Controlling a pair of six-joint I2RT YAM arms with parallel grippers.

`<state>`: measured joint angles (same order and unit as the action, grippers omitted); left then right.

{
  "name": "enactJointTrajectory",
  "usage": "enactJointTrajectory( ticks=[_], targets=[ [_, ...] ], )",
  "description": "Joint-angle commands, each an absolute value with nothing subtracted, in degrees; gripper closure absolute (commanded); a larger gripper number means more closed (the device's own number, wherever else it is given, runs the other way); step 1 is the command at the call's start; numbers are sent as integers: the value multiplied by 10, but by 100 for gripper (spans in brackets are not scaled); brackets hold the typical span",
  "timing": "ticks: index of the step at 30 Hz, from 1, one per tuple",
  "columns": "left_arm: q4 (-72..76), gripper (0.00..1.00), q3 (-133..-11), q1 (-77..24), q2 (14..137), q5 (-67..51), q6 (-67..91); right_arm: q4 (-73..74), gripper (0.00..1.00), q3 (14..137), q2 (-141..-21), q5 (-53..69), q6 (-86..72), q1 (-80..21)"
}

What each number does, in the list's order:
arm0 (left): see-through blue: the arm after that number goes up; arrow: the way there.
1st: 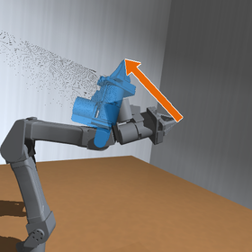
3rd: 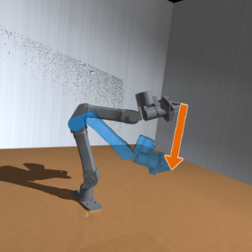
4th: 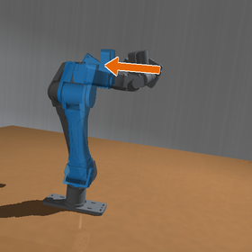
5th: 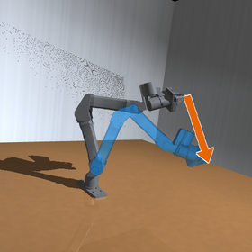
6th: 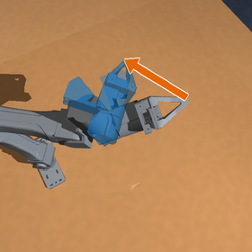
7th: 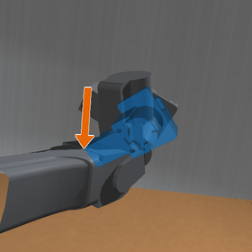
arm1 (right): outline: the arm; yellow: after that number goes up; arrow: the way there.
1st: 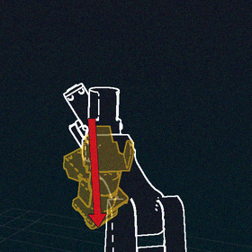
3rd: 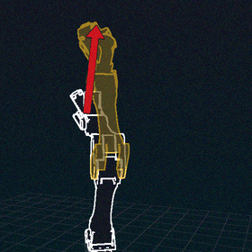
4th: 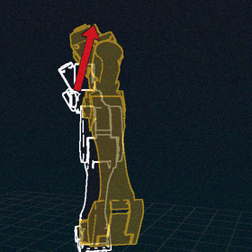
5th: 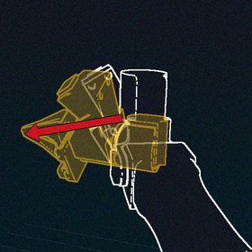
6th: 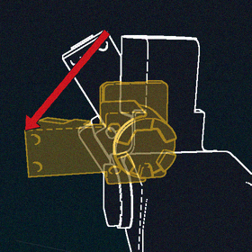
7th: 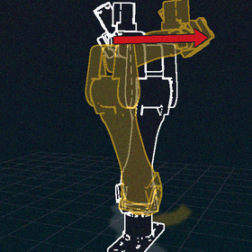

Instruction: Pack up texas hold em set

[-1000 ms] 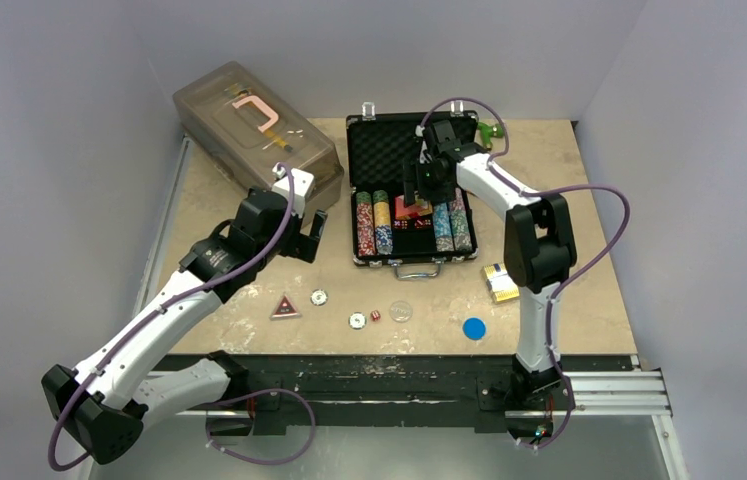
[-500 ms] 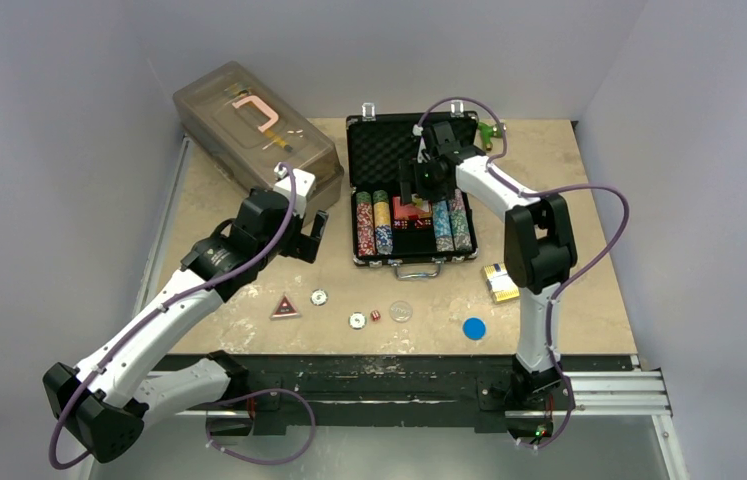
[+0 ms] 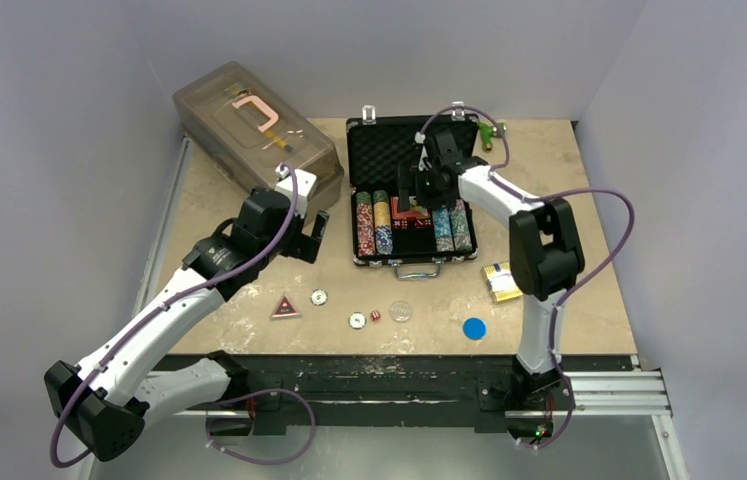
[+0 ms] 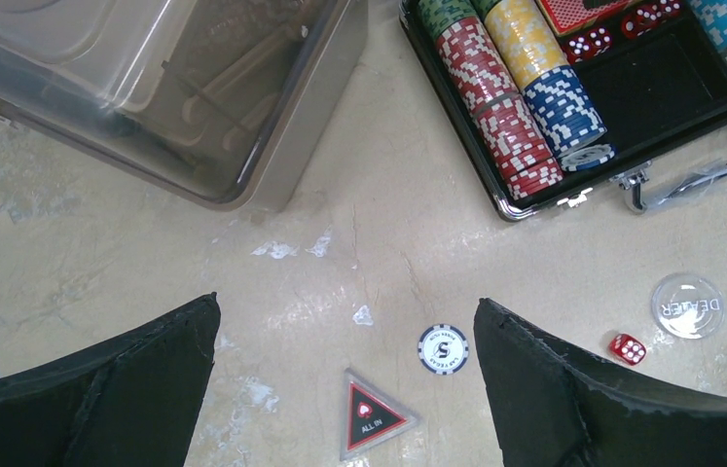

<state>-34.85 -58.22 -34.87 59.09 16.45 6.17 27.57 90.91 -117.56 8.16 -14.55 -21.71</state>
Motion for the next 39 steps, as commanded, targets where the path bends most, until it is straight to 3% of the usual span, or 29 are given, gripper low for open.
enactJointTrajectory(
  ticks=[1, 6, 11, 16, 20, 29, 39],
  targets=[
    [-340, 1, -589, -347, 583, 158, 50, 299, 2, 853, -1021, -11, -165, -241],
    [-350, 1, -597, -348, 578, 150, 55, 327, 1, 688, -851, -131, -258, -232],
    [-355, 1, -599, -350, 566, 136, 61, 391, 1, 514, -682, -209, -432, -160],
    [-358, 1, -602, -357, 558, 128, 64, 424, 1, 440, -593, -182, -486, -78],
    [-360, 1, -601, -366, 549, 131, 64, 391, 1, 436, -623, -192, -436, -48],
    [-365, 1, -601, -390, 543, 148, 58, 259, 1, 422, -737, -15, -298, 65],
    [-365, 1, -602, -392, 540, 141, 56, 244, 1, 381, -774, 118, -278, 28]
  ],
)
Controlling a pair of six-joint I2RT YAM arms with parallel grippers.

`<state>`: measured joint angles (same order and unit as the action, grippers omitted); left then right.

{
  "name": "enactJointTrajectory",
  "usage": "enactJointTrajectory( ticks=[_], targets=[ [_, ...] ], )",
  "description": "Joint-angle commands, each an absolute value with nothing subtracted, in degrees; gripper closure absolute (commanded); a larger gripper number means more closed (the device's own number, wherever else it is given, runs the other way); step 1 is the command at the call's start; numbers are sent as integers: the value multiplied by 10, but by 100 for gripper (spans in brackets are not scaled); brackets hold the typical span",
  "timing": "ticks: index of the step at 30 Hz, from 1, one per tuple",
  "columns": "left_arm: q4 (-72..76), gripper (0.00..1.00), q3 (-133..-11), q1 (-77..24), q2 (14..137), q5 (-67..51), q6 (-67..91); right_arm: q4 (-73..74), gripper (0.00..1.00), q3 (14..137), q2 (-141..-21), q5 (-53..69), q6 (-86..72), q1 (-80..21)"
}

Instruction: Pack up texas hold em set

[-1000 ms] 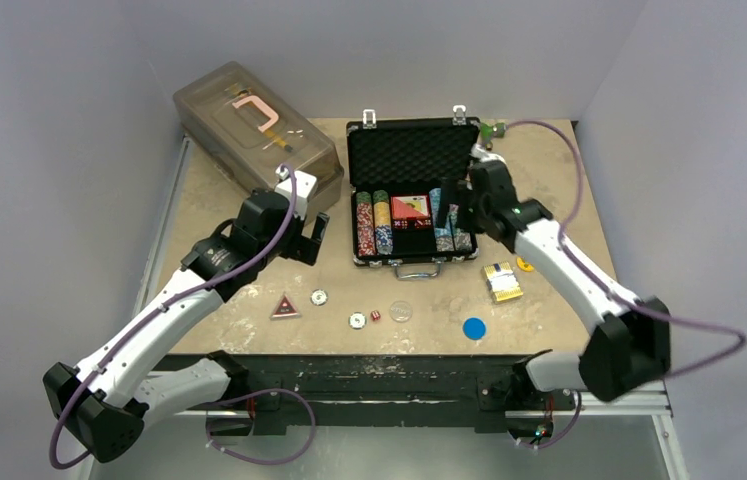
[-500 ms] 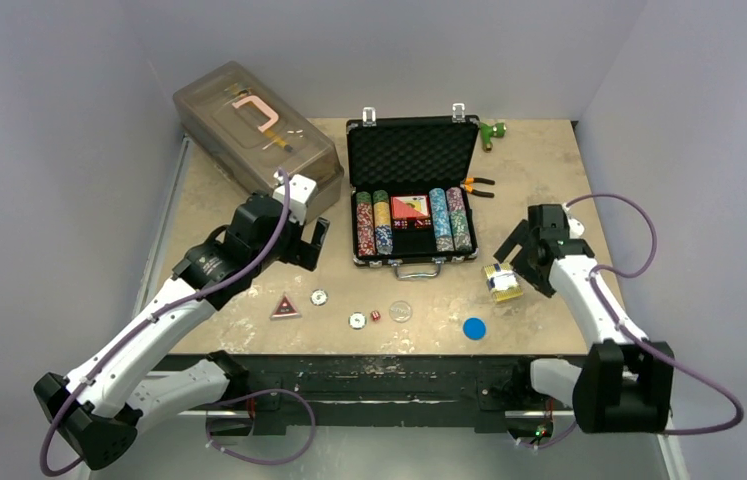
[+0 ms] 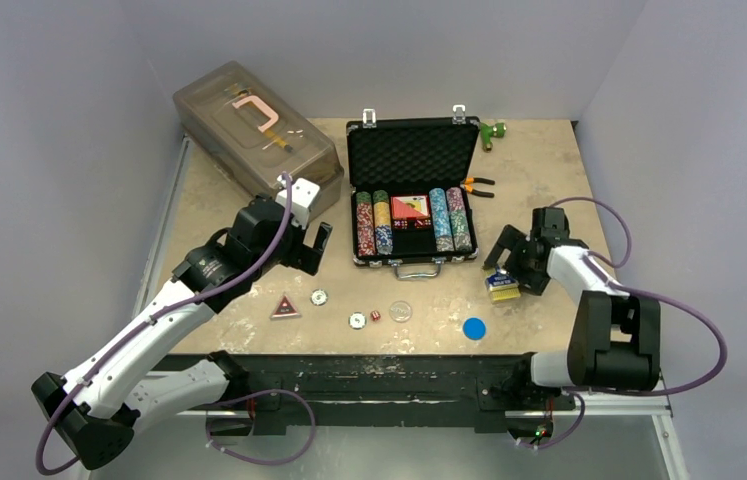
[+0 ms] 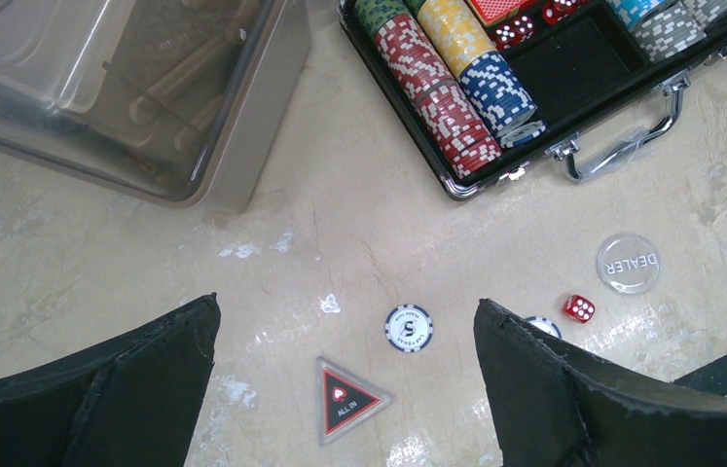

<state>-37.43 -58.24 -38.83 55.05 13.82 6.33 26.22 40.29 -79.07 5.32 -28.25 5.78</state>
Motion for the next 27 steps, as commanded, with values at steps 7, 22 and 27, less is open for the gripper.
enactJointTrajectory(
  ticks=[7, 22, 27],
  targets=[
    [-365, 1, -604, -392, 544, 135, 57, 313, 1, 402, -779, -39, -356, -107],
    [-367, 1, -602, -392, 551, 146, 55, 322, 6, 449, -803, -31, -551, -104],
    [-367, 1, -601, -392, 550, 152, 53, 349, 3, 460, -785, -64, -591, -98]
  ],
)
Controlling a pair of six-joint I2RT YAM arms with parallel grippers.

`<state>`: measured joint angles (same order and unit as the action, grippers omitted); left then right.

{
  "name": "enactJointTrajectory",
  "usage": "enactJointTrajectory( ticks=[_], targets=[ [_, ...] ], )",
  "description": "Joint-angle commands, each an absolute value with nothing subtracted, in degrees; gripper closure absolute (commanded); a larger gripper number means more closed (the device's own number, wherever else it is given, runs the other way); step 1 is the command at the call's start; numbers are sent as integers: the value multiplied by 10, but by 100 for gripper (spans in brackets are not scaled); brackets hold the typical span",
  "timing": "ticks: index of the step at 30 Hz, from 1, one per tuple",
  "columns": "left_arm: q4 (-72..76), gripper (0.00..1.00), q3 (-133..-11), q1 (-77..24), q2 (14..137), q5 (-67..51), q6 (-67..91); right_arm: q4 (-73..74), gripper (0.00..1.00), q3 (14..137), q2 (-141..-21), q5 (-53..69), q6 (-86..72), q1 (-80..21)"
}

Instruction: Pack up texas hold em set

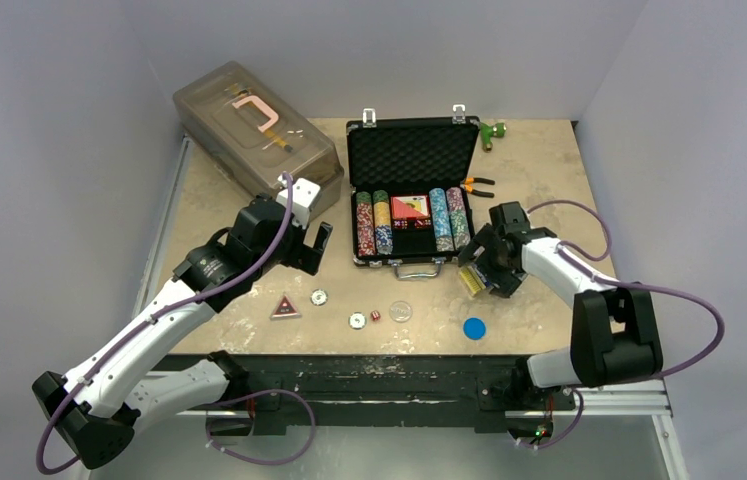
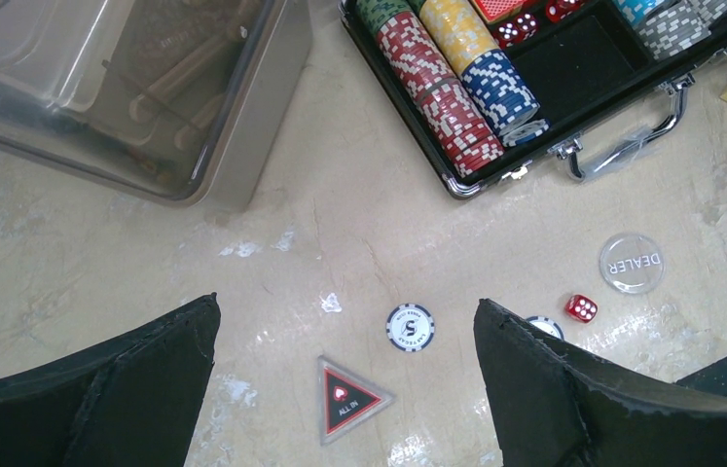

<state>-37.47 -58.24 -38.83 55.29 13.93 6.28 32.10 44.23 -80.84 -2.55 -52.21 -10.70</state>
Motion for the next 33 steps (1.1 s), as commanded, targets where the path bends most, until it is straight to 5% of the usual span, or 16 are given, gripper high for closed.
enactJointTrajectory(
  ticks=[1, 26, 30, 33],
  targets=[
    [-368, 1, -602, -392, 550, 153, 52, 357, 1, 458, -781, -72, -604, -93],
    [-366, 2, -602, -392, 548, 149, 50, 328, 15, 451, -842, -115, -685, -72],
    [-367, 2, -603, -392, 546, 149, 50, 339, 30, 432, -829, -134, -700, -71],
    [-367, 2, -603, -392, 545, 148, 50, 335, 31, 426, -827, -137, -700, -72]
  ],
)
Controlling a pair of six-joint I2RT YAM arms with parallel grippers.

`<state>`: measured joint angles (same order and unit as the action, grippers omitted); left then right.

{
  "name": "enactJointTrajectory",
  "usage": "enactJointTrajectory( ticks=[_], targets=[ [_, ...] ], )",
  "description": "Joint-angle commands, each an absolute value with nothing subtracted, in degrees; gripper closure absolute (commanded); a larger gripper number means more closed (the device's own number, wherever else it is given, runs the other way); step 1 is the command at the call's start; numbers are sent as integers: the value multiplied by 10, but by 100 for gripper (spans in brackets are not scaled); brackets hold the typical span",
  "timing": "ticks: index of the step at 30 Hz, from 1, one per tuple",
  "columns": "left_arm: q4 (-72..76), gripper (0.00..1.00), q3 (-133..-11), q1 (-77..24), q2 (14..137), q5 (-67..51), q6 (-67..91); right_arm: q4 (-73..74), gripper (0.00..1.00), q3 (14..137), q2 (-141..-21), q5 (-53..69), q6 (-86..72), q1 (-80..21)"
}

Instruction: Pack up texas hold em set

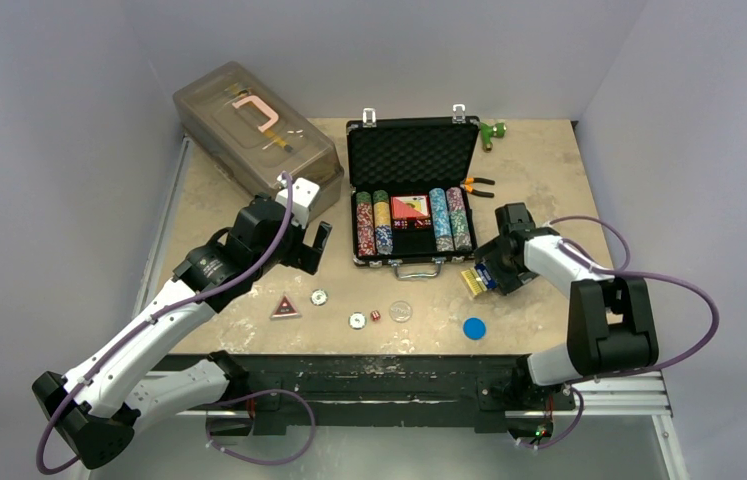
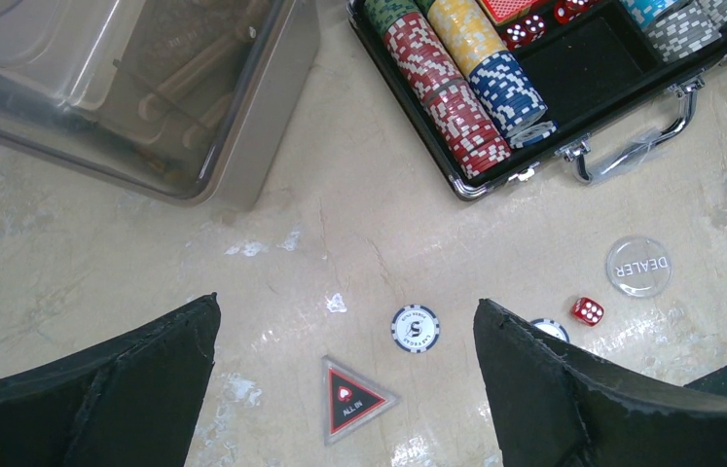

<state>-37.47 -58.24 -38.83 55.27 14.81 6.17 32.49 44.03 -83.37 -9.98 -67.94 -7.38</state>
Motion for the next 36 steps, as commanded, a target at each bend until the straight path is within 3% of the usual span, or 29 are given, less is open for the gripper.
enactJointTrajectory(
  ticks=[1, 3, 6, 9, 13, 26, 31, 36],
  targets=[
    [-367, 2, -603, -392, 545, 147, 51, 336, 30, 425, -830, -136, -701, -72],
    [-367, 2, -603, -392, 546, 146, 51, 343, 25, 427, -837, -133, -712, -72],
    [-366, 2, -603, -392, 545, 143, 51, 342, 26, 419, -849, -122, -727, -72],
    [-368, 2, -604, -392, 544, 140, 52, 323, 30, 394, -845, -104, -745, -72],
    [-369, 2, -606, -392, 538, 139, 54, 314, 47, 368, -825, -93, -771, -72],
    [-374, 2, -612, -392, 522, 127, 68, 413, 65, 385, -638, -64, -824, -90],
    [-373, 3, -612, -392, 516, 120, 74, 429, 66, 437, -611, -71, -884, -154],
    [-370, 3, -611, -392, 517, 109, 79, 407, 66, 530, -701, -105, -963, -253]
  ],
)
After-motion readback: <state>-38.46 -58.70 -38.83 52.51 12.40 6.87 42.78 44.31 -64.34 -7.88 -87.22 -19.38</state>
